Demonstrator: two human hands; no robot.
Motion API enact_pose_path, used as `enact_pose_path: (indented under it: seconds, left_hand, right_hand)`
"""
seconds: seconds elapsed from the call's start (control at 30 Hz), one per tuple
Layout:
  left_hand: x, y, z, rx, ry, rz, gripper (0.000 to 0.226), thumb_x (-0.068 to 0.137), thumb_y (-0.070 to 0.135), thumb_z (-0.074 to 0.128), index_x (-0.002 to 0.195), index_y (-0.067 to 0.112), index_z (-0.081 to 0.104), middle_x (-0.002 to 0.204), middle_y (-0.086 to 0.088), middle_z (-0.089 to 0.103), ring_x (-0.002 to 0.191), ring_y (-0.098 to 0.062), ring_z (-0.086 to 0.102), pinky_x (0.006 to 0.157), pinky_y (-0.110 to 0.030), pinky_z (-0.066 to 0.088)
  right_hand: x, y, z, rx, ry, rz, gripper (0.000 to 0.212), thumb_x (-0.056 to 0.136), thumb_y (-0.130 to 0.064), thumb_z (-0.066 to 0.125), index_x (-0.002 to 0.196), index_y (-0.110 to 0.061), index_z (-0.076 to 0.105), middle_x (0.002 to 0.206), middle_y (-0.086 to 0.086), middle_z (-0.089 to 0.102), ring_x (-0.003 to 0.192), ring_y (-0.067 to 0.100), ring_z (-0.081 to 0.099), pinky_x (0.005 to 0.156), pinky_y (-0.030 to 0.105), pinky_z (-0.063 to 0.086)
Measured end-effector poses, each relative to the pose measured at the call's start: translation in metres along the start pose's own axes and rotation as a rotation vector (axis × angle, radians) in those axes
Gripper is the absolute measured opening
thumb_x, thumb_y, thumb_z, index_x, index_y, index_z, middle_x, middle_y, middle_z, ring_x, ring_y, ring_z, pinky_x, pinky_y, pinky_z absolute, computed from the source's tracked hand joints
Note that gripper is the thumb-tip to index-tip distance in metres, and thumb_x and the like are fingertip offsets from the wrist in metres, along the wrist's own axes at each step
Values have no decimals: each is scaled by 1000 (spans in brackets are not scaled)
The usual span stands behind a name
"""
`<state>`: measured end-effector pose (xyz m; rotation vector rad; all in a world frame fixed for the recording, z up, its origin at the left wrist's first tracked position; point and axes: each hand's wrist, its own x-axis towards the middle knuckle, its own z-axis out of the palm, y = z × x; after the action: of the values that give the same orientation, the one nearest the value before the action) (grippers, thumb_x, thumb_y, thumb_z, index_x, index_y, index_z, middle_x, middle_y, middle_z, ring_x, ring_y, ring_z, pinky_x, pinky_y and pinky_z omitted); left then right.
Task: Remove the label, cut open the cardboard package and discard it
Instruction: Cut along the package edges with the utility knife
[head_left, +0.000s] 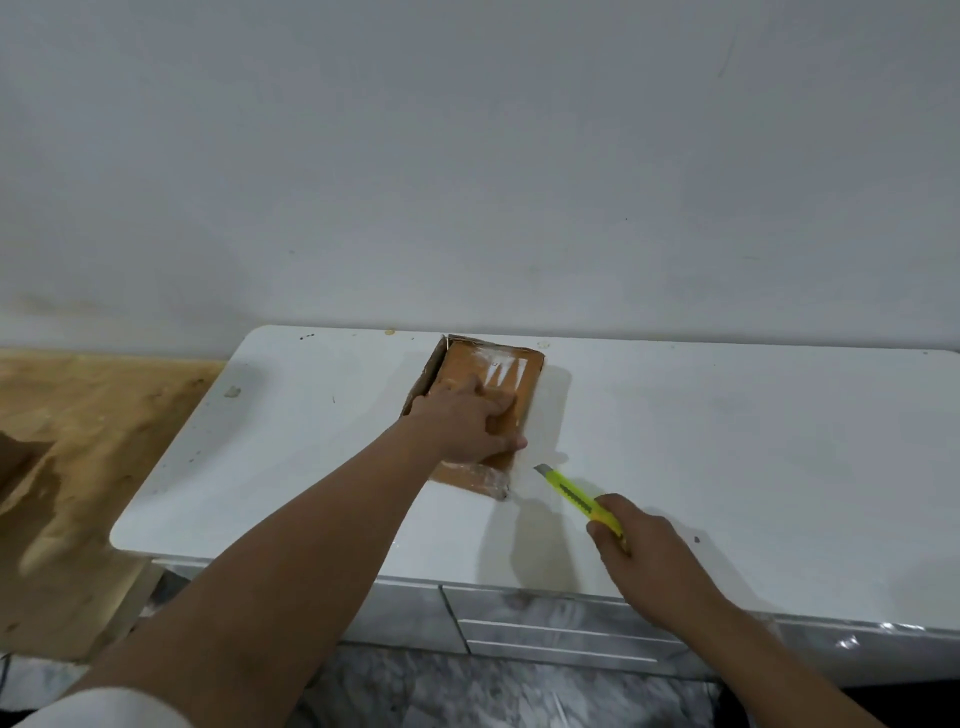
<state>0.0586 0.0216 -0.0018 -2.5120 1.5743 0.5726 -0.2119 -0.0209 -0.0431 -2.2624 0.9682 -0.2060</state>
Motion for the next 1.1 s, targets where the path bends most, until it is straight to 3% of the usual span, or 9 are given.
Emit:
enact_pose_path:
  seconds: [0.27,0.43,0.7,0.97,1.1]
  left_hand:
    - [1,19,9,-13,68,-58,80,82,86,31,150,44,29,155,-10,29,138,-38,37,104,-51,43]
    - [-1,30,10,21,117,-69,75,86,81,31,145,36,36,151,-18,30,132,-39,42,104,-50,42]
    - [-4,35,6,-20,109,-92,71,85,82,33,141,40,41,158,-12,23,131,-37,46,94,-51,49]
    - [-6,34,3,-41,105,-82,72,86,81,34,145,41,38,162,-12,17,136,-37,41,98,-53,45]
    - [-3,27,4,-62,97,-55,63,92,74,31,147,43,36,159,-10,25,138,-32,39,101,-53,43]
  right_hand:
    - [-26,-12,11,-44,6,-22,19,99,-34,43,113,-25,51,58,-3,53,58,19,56,57,37,44]
    - [-23,-10,16,-99,18,7,26,100,-34,40,121,-21,48,66,-8,51,66,23,57,59,36,42]
    - [-11,-16,18,-215,19,68,34,103,-30,33,134,-18,40,100,6,67,88,28,65,68,35,40]
    - [-16,-12,28,-279,-16,91,32,103,-28,32,131,-17,40,102,5,66,86,25,65,68,34,44]
    - [-8,-3,32,-317,-11,80,29,103,-29,30,127,-16,42,96,4,65,80,25,65,62,33,40]
